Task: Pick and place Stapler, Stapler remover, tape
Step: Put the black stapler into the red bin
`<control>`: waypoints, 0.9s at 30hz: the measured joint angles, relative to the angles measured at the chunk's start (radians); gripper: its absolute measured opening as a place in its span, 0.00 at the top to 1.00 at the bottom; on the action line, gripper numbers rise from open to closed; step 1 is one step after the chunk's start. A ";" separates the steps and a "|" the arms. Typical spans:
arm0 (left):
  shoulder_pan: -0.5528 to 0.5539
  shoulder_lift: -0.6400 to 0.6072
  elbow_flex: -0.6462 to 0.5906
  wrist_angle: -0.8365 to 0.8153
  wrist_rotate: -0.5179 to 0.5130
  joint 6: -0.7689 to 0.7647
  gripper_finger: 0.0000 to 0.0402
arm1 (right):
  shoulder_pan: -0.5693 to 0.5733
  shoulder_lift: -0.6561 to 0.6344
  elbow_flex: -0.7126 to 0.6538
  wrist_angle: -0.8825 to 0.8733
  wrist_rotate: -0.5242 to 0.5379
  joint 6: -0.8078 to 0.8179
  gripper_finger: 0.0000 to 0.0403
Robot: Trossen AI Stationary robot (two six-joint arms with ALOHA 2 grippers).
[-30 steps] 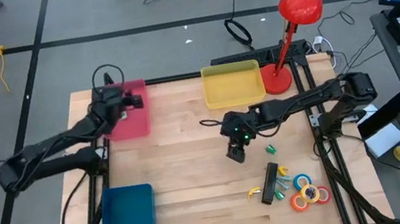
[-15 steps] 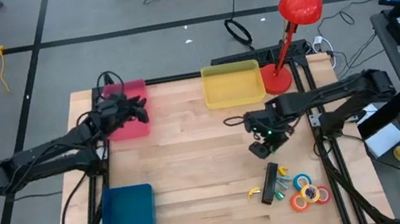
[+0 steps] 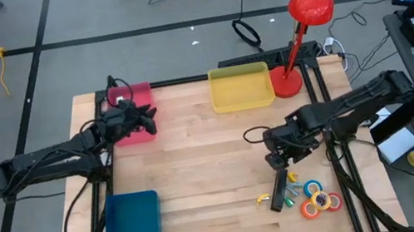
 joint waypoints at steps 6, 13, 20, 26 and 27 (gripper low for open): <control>-0.007 0.000 0.000 0.000 0.000 0.000 0.62 | 0.023 0.000 0.000 0.000 0.003 0.052 0.37; -0.007 0.000 0.000 0.000 0.000 0.000 0.62 | 0.042 0.000 0.000 -0.001 0.034 0.112 0.37; -0.007 0.000 0.000 0.000 0.000 0.001 0.62 | 0.050 0.000 0.000 0.000 0.058 0.136 0.37; -0.007 0.000 0.000 0.000 -0.001 0.001 0.62 | 0.050 0.000 0.000 0.004 0.104 0.163 0.37; -0.007 0.000 0.000 0.000 -0.001 0.001 0.62 | 0.050 0.000 0.000 0.004 0.105 0.167 0.37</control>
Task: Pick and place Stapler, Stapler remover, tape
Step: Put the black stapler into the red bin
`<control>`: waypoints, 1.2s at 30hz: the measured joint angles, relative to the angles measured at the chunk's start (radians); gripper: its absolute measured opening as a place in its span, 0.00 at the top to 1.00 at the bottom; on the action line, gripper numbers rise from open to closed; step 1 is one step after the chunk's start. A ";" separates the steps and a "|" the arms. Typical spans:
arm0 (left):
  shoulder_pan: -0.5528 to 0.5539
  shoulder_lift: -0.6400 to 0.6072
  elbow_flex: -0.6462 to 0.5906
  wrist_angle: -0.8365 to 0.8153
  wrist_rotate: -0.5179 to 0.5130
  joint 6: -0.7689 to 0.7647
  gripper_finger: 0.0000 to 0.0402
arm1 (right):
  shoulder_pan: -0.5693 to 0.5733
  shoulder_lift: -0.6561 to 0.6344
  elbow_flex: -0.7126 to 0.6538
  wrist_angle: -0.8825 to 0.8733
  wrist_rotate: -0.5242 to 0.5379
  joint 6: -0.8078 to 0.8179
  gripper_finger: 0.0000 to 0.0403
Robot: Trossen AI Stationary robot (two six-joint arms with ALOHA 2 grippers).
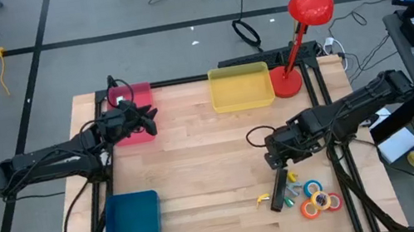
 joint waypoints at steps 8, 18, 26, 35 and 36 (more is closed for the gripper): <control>0.000 0.000 0.000 0.000 0.000 0.000 0.62 | 0.025 0.000 0.000 0.036 0.001 0.046 0.37; 0.000 0.000 0.000 0.000 -0.001 0.007 0.62 | 0.077 0.000 0.000 0.035 0.056 0.163 0.37; 0.000 0.000 0.000 0.000 -0.001 0.006 0.62 | 0.116 0.001 -0.001 0.041 0.072 0.239 0.37; 0.000 0.000 0.000 0.000 -0.001 0.006 0.62 | 0.144 0.001 -0.195 0.382 0.101 0.333 0.37; 0.000 0.000 0.000 0.000 -0.001 0.006 0.62 | 0.144 0.001 -0.219 0.424 0.100 0.345 0.37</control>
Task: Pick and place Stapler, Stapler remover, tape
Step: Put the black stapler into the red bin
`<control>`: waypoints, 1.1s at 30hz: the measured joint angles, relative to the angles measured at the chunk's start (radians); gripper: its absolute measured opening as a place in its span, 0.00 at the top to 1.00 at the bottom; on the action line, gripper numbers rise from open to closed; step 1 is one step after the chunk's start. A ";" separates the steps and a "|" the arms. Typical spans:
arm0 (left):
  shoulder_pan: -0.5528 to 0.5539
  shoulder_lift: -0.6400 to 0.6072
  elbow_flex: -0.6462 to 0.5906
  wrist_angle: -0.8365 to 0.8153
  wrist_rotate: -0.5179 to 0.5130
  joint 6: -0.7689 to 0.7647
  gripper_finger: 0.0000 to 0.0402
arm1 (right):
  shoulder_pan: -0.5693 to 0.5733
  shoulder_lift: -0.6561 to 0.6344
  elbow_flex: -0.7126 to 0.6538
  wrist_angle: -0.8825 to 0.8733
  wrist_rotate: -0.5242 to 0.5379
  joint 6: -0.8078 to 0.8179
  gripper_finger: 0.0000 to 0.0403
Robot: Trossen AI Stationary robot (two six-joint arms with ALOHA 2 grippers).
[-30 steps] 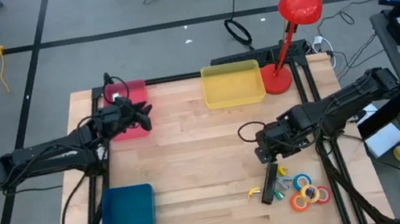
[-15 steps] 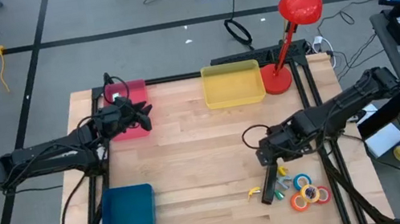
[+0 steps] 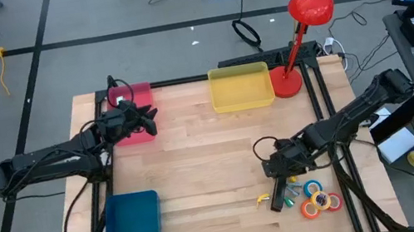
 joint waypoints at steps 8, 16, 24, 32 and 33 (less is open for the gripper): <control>0.000 0.000 0.000 0.000 0.000 0.000 0.62 | 0.005 -0.003 -0.103 0.178 -0.035 0.058 0.37; 0.000 0.000 0.000 0.000 0.000 0.000 0.62 | 0.014 0.000 -0.086 0.174 -0.107 0.075 0.37; 0.000 0.000 0.000 0.000 0.000 0.001 0.62 | 0.038 -0.003 -0.077 0.193 -0.132 0.126 0.37; 0.000 0.000 0.000 0.000 0.000 0.006 0.62 | 0.089 -0.032 -0.077 0.179 -0.128 0.286 0.37; 0.000 0.000 0.000 0.000 0.000 0.005 0.62 | 0.094 -0.031 -0.076 0.174 -0.128 0.305 0.37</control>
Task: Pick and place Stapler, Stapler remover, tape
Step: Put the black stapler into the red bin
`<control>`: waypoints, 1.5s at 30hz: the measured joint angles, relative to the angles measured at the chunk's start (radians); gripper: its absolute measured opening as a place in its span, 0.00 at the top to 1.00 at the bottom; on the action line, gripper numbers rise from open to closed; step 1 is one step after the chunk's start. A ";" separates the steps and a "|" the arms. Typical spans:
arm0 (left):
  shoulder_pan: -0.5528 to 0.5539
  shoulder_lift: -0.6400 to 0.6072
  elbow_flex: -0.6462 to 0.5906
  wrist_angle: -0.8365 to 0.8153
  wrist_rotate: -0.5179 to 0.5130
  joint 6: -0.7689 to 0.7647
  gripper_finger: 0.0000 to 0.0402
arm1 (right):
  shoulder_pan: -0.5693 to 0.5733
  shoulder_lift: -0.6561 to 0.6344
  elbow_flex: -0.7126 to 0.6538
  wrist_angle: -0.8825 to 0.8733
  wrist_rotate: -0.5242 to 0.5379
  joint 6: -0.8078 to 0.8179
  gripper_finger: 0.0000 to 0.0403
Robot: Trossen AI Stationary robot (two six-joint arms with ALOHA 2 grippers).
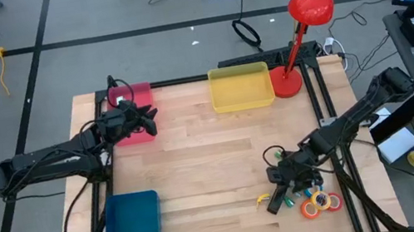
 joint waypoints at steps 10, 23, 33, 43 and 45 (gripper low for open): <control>0.000 0.000 0.000 0.001 0.000 0.005 0.62 | 0.003 0.005 0.000 -0.004 0.053 0.090 0.37; 0.000 0.000 0.000 0.001 -0.001 0.024 0.62 | 0.004 0.039 0.000 -0.006 0.053 0.152 0.37; 0.000 0.000 0.000 0.002 -0.001 0.031 0.62 | -0.005 0.114 0.001 0.008 0.058 0.146 0.37; 0.000 0.000 0.000 0.005 -0.001 0.031 0.62 | -0.006 0.191 0.001 0.078 0.054 0.127 0.37; 0.000 0.000 0.000 0.007 -0.001 0.032 0.62 | -0.006 0.207 0.001 0.093 0.054 0.124 0.39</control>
